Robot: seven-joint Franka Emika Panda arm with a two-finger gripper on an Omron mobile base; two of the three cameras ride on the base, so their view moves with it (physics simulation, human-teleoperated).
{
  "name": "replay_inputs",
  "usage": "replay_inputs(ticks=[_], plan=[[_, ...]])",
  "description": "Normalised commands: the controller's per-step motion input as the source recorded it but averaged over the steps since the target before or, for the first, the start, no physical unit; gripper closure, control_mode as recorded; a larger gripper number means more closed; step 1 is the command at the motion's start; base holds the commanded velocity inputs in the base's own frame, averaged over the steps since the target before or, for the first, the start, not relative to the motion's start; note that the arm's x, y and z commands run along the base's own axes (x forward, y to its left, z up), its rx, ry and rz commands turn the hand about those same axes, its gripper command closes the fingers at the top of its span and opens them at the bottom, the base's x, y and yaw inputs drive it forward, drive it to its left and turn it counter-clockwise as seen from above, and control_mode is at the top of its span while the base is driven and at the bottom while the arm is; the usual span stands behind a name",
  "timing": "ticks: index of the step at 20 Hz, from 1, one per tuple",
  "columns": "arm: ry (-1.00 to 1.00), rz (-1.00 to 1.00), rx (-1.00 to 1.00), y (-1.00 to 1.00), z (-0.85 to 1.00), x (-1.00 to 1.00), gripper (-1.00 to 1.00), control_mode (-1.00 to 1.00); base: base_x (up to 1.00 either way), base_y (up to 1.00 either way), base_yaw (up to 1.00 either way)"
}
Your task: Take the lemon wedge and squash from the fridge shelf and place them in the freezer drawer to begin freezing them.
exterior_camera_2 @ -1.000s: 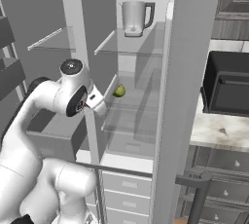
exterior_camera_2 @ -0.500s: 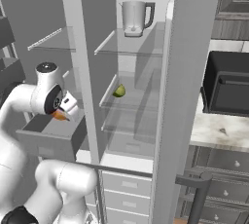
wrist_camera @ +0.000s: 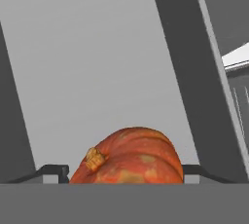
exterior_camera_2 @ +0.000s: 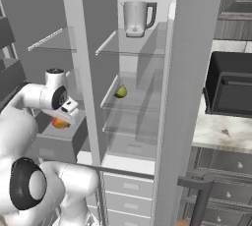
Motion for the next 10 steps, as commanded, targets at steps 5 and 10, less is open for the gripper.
replay_inputs(ticks=[5, 10], plan=[[0.12, 0.1, -0.1, 0.22, -0.64, 0.31, 1.0, -1.0, 0.0, 0.0, 0.0], [0.06, 0.11, -0.11, 0.3, -0.73, -0.01, 1.0, -1.0, 0.0, 0.0, 0.0]])
